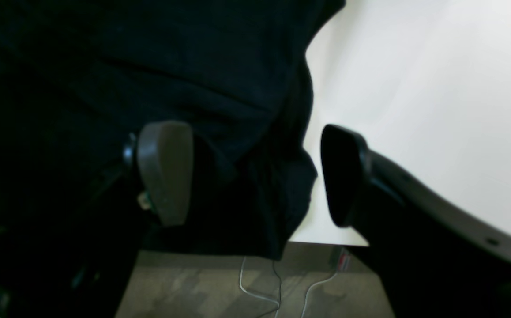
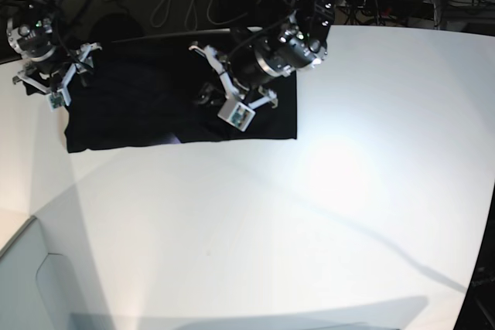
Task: Fold the T-shirt properly
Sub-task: 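Fold the held strip end over toward the right gripper and release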
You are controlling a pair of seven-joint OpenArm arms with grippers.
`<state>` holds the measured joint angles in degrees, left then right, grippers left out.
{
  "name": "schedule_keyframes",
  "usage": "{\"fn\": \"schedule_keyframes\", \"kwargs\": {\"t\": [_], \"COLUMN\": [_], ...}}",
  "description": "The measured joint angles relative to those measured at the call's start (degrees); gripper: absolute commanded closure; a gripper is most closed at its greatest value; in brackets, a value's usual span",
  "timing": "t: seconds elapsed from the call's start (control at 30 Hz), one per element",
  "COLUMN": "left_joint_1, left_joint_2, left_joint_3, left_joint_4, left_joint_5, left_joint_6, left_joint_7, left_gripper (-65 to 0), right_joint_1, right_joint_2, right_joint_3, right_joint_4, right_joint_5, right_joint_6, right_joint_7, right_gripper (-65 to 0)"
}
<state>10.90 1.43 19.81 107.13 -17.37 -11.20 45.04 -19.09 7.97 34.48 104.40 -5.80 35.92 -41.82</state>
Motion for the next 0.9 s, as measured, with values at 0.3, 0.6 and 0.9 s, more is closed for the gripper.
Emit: {"fn": "schedule_keyframes", "kwargs": {"t": [0.3, 0.6, 0.9], "left_joint_1": [-2.7, -2.3, -1.7], "left_joint_2": [0.0, -0.3, -2.7], "left_joint_3": [4.2, 8.3, 2.4], "left_joint_4": [0.0, 0.5, 1.7], "left_joint_5": [0.2, 0.0, -0.3], "left_joint_6": [0.0, 0.0, 0.0], "left_joint_7": [2.0, 1.9, 2.3], "left_gripper": [-13.0, -22.8, -22.9], "right_joint_1": [0.0, 0.0, 0.2], "right_joint_2": [0.0, 0.0, 0.0], "right_joint_3": [0.0, 0.0, 0.0], "right_joint_4": [0.0, 0.0, 0.0], "right_joint_5": [0.0, 0.0, 0.0], "right_joint_6": [0.0, 0.0, 0.0], "right_joint_7": [0.0, 0.0, 0.0], "right_gripper": [-43.4, -43.4, -43.4]}}
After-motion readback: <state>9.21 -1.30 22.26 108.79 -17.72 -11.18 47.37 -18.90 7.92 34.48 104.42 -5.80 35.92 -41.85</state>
